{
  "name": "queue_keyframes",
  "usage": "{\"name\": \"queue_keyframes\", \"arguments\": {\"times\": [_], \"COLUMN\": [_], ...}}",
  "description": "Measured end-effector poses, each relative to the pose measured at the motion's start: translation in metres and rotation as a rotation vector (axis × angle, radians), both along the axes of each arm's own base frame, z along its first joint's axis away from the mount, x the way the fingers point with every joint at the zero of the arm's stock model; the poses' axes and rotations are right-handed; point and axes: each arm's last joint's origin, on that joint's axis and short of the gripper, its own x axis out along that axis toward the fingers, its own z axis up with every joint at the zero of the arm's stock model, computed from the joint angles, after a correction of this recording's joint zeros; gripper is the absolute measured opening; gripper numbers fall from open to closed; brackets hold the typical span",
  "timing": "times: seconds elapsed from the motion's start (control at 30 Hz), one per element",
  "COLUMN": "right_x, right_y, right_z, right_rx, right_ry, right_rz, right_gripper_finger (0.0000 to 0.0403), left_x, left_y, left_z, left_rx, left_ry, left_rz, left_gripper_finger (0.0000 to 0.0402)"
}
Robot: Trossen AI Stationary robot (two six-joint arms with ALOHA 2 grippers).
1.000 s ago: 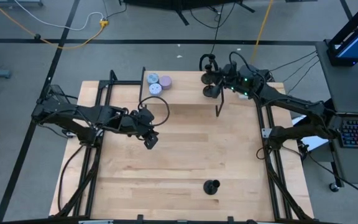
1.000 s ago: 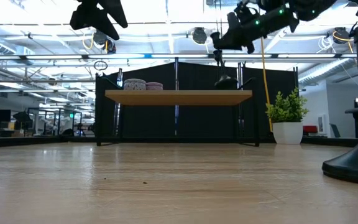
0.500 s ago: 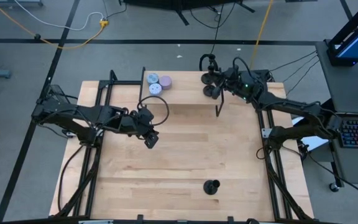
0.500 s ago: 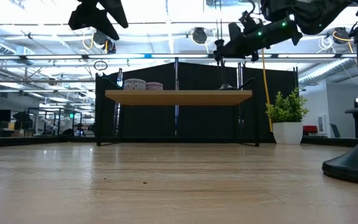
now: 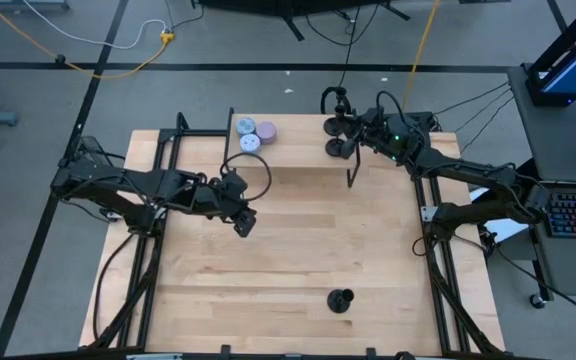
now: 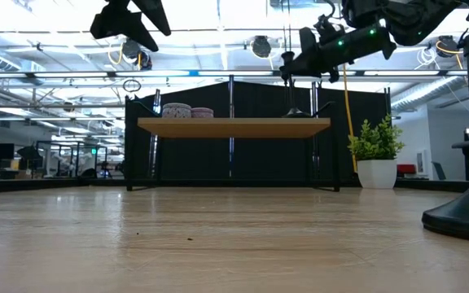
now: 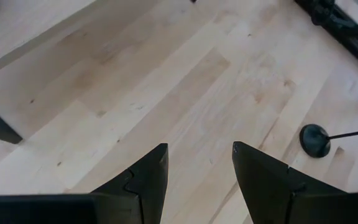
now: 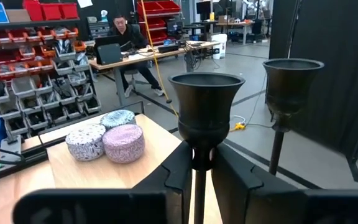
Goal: Pick & Place candle stick holders
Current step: Put the left black candle holder on the shelf
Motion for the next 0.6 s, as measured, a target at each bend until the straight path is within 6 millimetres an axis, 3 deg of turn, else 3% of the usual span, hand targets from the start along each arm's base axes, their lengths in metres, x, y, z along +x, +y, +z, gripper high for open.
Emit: {"name": "queue_keyframes", "arguments": {"times": [0.37, 0.6], "right_x": [0.0001, 0.0001], "right_y": [0.0005, 0.0007], "right_z": [-0.0025, -0.0024], "right_rx": [0.018, 0.018], "right_ry": [0.02, 0.019], "right_rz": [0.002, 0.006], "right_gripper_finger": [0.0066, 0.0101], "left_x": [0.0037, 0.0053], "left_y": [-0.0004, -0.0006], "left_z": [0.0031, 0.0046], "left_rx": [0.005, 0.0], "left_ry": [-0.048, -0.071], "left_rz": [-0.007, -0.006], "left_gripper_finger": [0.0184, 0.0184]}}
